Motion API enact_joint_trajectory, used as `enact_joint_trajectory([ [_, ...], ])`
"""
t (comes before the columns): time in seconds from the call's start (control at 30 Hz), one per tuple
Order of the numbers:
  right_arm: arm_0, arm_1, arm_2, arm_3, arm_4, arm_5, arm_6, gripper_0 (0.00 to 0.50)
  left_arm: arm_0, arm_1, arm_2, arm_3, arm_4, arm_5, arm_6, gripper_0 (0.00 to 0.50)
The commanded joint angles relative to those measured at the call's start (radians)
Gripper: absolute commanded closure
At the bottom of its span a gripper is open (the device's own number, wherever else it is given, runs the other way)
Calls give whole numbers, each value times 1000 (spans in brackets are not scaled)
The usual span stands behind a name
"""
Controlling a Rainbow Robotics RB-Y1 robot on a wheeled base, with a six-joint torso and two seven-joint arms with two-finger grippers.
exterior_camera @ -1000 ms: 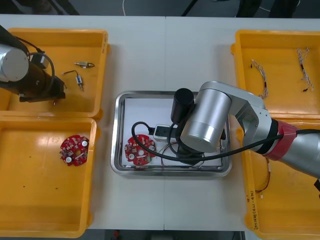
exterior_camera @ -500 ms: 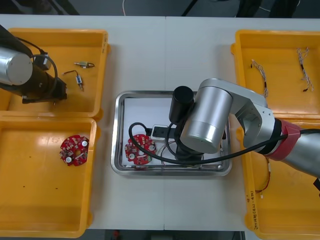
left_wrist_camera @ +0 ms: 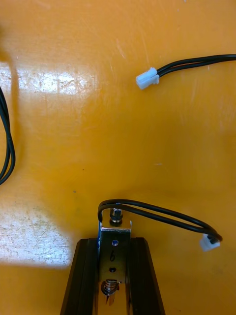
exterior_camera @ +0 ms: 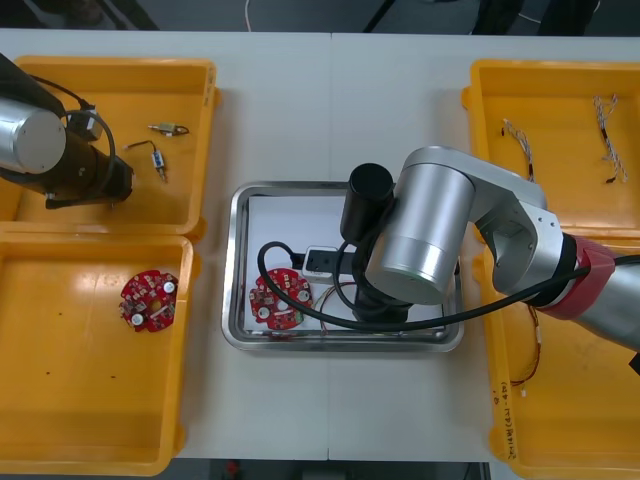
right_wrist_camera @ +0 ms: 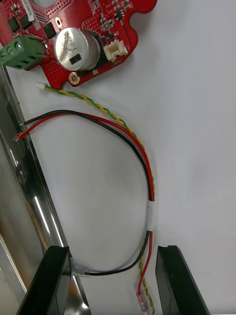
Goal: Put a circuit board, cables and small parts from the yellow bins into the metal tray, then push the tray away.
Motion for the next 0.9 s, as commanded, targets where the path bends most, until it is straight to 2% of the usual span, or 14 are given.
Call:
enact_joint_trajectory([
  [0.03, 3, -22, -73, -52, -19, 47, -17, 0, 13, -12, -7, -3, -12, -12, -119, 500],
  [0.43, 3, -39, -201, -206, -65, 223, -21, 0, 13, -10, 7, -3, -3, -12, -121, 500],
  [0.53, 5, -42, -265, -227, -112, 277, -23, 0, 13, -10, 26, -3, -1, -2, -122, 500],
  [0.57, 5, -42, -265, -227, -112, 277, -23, 0, 13, -10, 26, -3, -1, -2, -122, 500],
  [0.6, 3, -45, -303, -232, -146, 277, -23, 0, 13, -10, 41, -6, -3, 11, -125, 500],
  [0.73, 3, -64, -376, -247, -201, 277, -23, 0, 13, -7, 78, -22, -3, 53, -125, 500],
  [0.9, 5, -127, -452, -288, -278, 277, -27, 0, 13, 15, 145, -72, 5, 145, -122, 500],
])
